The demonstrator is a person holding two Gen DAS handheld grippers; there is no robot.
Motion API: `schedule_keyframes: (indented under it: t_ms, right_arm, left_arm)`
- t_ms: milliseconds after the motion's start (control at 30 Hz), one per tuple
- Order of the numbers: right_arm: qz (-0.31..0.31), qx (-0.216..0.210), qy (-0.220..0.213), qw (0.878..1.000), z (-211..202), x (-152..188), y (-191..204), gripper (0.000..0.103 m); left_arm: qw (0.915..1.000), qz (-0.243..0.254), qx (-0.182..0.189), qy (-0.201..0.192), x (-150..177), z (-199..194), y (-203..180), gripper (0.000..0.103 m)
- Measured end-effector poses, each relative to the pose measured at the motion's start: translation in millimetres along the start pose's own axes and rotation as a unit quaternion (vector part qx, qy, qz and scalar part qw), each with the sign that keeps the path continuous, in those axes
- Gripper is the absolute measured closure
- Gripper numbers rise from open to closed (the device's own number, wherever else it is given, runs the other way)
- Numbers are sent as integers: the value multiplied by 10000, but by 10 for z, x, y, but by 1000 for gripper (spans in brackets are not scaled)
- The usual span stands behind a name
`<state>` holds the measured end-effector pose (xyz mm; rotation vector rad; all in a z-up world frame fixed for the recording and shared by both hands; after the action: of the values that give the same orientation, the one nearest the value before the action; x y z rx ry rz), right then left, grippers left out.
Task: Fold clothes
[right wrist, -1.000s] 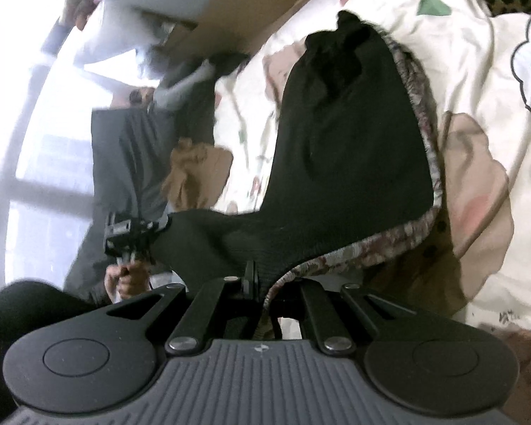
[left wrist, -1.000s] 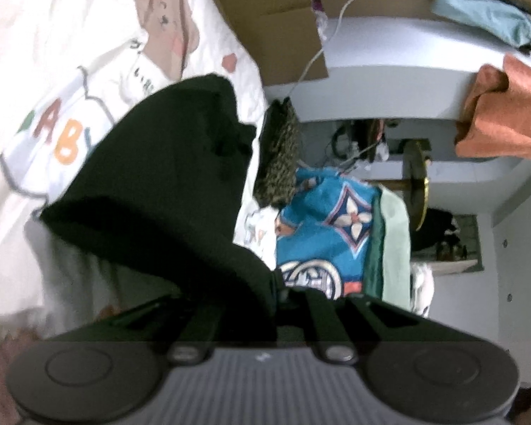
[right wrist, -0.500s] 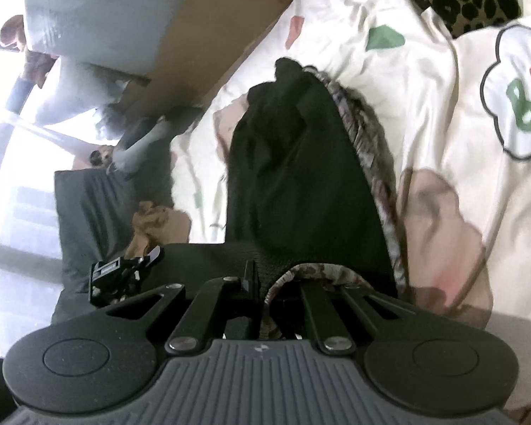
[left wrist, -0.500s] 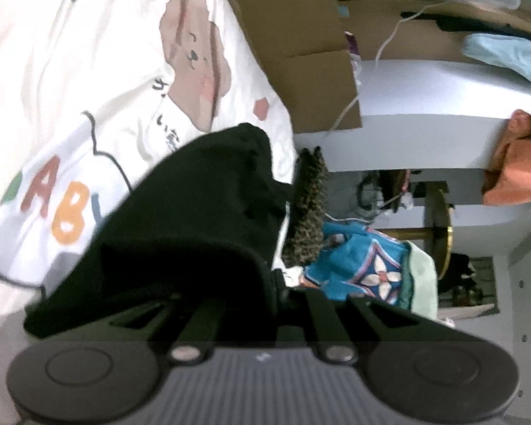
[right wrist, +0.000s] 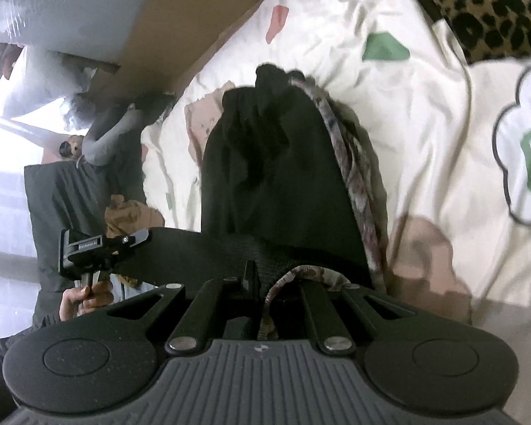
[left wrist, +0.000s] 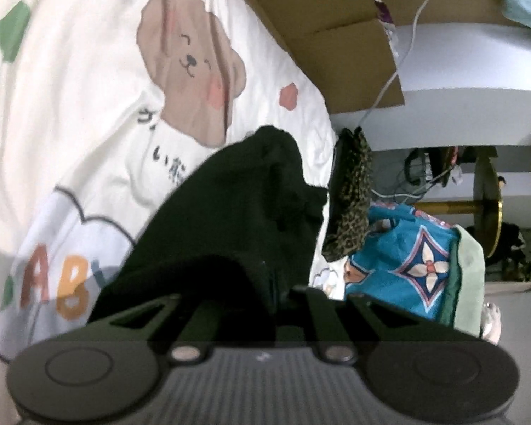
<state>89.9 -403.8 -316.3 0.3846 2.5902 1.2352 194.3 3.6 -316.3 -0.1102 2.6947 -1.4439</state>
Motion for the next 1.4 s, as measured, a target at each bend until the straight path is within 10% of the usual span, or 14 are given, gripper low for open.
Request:
schedule_keyframes:
  t_ms: [900, 1033, 1133, 1400]
  right_arm:
    - [102, 130, -491, 9987, 290, -441, -362, 100]
    - [199, 59, -494, 9986, 312, -433, -399, 96]
    - [107, -5, -464, 9989, 291, -415, -364, 69]
    - [96, -208, -387, 9990, 232, -271, -327, 63]
  left_arm:
    - [9997, 89, -84, -221, -343, 380, 279, 96]
    - [9996, 29, -171, -237, -353, 467, 368, 70]
    - [9998, -39, -16, -205, -306, 452, 377, 52]
    - [9997, 77, 204, 56, -158, 465, 358, 41]
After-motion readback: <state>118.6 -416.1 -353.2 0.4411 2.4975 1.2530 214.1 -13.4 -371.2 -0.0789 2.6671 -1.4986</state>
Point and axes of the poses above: each gripper's, at about its wrist camera, not at the fingertips, and z roughly the way its jaws point, y to its left, x to its underside, the point moved 4 cm from there along z, roughly the way its jaws point, and after that the axes turned 1 degree about z, right-handed, at the moved point
